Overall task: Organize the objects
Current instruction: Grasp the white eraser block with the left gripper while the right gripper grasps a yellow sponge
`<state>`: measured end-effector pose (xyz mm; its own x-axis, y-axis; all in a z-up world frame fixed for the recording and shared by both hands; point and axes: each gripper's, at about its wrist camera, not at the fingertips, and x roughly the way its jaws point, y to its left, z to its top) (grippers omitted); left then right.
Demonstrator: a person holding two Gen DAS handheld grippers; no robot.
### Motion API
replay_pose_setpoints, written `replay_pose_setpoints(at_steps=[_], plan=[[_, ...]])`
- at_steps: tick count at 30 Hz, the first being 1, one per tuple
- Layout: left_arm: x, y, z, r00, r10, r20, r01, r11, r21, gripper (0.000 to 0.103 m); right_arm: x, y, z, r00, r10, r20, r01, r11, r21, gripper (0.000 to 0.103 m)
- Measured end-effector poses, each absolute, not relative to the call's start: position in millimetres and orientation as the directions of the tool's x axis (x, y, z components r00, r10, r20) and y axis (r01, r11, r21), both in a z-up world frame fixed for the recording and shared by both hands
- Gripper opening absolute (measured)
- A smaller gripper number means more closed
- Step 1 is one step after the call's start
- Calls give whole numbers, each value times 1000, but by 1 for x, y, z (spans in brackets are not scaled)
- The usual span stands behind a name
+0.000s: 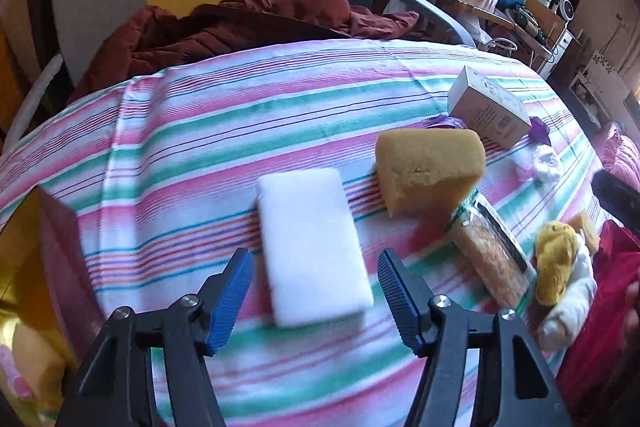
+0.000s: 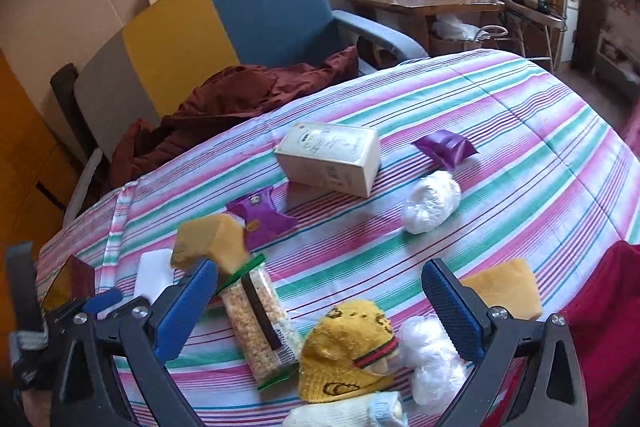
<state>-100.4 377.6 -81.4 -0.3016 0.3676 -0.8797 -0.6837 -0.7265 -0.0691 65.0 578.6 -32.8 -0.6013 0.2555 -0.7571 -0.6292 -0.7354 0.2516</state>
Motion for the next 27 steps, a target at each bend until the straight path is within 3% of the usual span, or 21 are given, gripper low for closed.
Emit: replay_pose_setpoints(at_steps=[5, 11, 27], plan=[[-116, 390, -109, -273, 313, -910, -678, -734, -49, 61, 61, 572, -35, -597, 246, -763, -612, -754, 236, 103], [-113, 375, -110, -291, 375, -880, -674, -734, -90, 57, 50, 552, -32, -603, 238, -762, -565, -801, 197, 103], [-66, 309, -54, -344, 486, -803, -657, -736, -165, 57, -66, 510, -72, -533, 148, -833, -530, -826, 193, 103]])
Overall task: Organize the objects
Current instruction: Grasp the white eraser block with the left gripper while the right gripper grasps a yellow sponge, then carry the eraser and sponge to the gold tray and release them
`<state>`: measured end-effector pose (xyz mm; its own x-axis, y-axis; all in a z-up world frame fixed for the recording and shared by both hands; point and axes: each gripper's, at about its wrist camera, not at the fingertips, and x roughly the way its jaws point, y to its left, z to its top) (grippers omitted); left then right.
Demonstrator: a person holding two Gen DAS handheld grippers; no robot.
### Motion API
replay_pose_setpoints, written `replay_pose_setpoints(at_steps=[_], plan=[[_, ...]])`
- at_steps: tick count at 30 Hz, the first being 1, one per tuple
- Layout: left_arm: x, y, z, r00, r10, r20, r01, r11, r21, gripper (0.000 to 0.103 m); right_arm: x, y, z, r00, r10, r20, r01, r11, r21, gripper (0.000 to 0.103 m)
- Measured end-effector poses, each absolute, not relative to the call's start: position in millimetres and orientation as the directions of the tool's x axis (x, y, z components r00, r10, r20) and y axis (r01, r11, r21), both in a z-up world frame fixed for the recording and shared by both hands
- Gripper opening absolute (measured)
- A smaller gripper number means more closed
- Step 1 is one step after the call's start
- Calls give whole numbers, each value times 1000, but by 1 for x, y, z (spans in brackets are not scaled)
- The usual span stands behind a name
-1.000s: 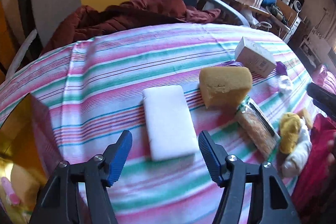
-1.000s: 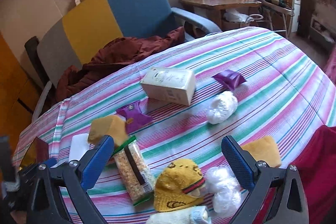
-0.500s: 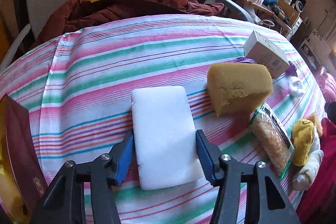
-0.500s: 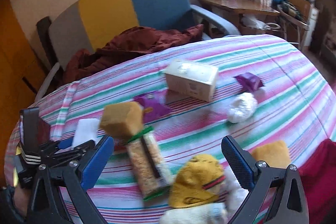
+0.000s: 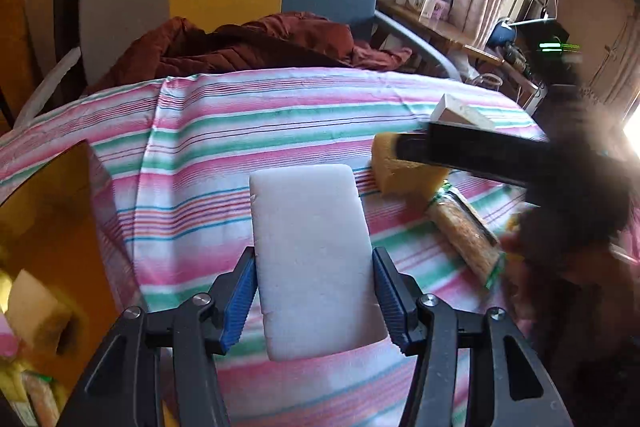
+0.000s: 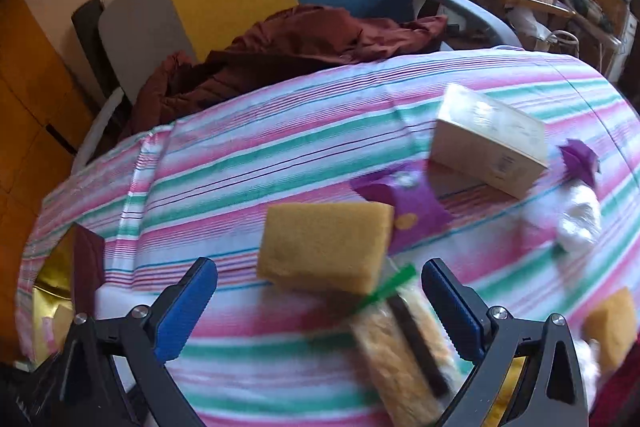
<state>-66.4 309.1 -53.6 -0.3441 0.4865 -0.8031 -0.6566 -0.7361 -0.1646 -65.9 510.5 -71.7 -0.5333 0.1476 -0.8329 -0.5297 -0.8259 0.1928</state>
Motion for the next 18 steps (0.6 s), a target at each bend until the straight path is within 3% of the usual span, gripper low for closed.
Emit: replay_pose_setpoints(at_steps=[3, 5, 18], plan=[[-61, 296, -46, -349, 498, -794, -652, -738, -177, 57, -86, 507, -84, -490, 206, -847, -535, -838, 105, 102], [-56, 287, -42, -347, 509, -788, -649, -736, -190, 57, -90, 508, -91, -469, 210, -858, -527, -846, 81, 73], [-31, 230, -27, -381, 533, -755, -603, -763, -235, 57, -28, 446, -57, -597, 105, -795, -345, -928, 137, 71]])
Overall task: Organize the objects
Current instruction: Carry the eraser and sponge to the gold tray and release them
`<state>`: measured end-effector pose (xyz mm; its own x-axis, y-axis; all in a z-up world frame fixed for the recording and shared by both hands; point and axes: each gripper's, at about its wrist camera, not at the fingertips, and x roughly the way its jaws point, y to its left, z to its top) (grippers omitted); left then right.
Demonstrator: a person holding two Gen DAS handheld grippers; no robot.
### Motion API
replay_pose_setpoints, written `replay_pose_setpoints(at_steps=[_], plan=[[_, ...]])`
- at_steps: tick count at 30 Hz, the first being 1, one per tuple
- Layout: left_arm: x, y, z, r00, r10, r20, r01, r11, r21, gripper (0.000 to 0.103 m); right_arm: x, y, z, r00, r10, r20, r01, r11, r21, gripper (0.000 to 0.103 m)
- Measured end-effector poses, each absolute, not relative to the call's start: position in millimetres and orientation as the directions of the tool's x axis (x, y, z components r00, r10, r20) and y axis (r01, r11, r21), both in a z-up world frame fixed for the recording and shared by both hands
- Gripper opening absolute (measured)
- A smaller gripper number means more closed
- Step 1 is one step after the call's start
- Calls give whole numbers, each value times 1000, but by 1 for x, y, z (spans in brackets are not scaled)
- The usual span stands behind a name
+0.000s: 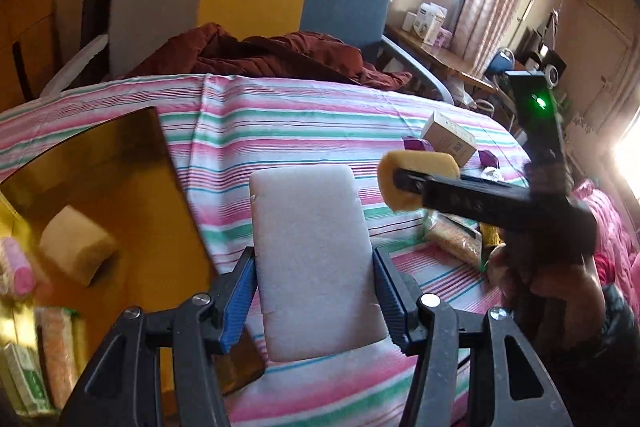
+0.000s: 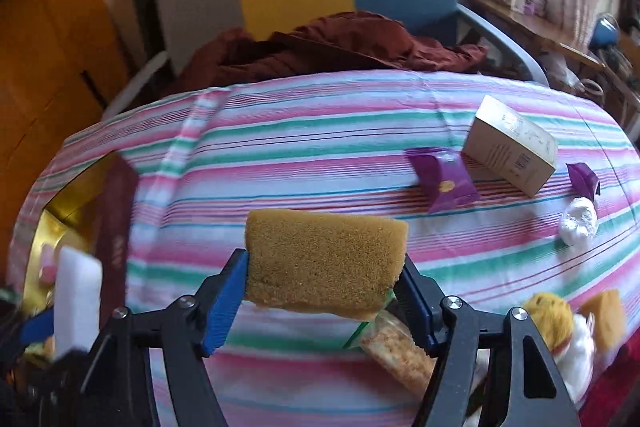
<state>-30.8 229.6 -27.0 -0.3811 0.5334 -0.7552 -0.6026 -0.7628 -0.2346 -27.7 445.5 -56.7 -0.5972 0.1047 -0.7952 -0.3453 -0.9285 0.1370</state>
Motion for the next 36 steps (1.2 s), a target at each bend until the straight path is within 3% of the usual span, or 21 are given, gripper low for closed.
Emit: replay_pose_setpoints(at_steps=[18, 31, 34, 36], plan=[[-47, 75, -7, -544, 478, -689, -339, -877, -340, 57, -10, 298, -11, -673, -151, -724, -2, -978, 207, 71], [-101, 84, 17, -545, 517, -660, -377, -854, -358, 60, -24, 222, -31, -602, -259, -755, 193, -965, 177, 73], [-128, 105, 18, -485, 555, -676, -401, -828, -392, 65, -29, 213, -39, -586, -282, -760, 217, -958, 189, 78], [-138, 113, 16, -452, 576, -681, -398, -814, -423, 78, -31, 208, -42, -586, -299, -753, 237, -952, 194, 94]])
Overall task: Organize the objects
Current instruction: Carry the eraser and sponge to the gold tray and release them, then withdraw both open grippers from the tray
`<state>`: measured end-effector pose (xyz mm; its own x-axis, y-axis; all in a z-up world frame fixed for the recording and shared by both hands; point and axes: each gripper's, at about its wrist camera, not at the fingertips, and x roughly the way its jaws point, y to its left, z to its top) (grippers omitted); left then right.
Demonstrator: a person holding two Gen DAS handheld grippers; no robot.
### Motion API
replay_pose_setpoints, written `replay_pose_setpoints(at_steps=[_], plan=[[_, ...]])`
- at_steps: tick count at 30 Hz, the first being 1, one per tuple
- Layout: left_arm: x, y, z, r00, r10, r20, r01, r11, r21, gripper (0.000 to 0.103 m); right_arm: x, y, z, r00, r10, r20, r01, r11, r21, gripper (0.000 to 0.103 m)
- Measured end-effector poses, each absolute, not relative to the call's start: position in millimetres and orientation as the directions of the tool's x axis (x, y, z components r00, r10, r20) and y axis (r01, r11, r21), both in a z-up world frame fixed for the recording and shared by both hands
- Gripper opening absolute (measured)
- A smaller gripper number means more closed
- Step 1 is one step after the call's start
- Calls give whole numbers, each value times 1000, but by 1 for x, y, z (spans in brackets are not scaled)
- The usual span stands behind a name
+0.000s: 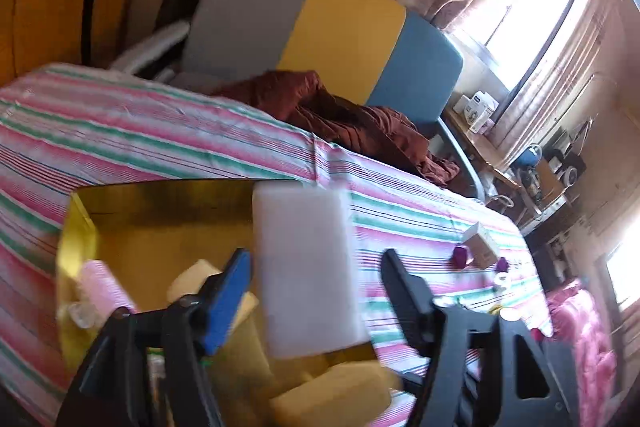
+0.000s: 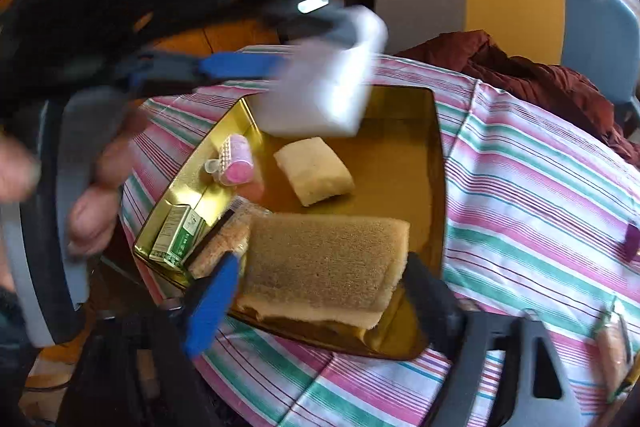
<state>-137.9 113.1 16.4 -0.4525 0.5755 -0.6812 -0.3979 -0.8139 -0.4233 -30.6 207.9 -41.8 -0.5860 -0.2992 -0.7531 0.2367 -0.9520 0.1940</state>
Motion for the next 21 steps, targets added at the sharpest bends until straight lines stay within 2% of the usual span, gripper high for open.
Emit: replay_pose_setpoints(at_steps=[1, 13, 21], plan=[[-140, 115, 16, -455, 579, -677, -397, -812, -428, 81, -30, 208, -43, -591, -293, -752, 232, -954, 189, 102], [-90, 89, -3, -525, 484, -700, -358, -872, -334, 81, -20, 223, -45, -600, -254, -758, 162, -967, 196, 103], [-47, 69, -3, -649, 326, -687, -283, -942, -179, 80, -10, 239, -37, -654, -150, -741, 57, -987, 149, 103]])
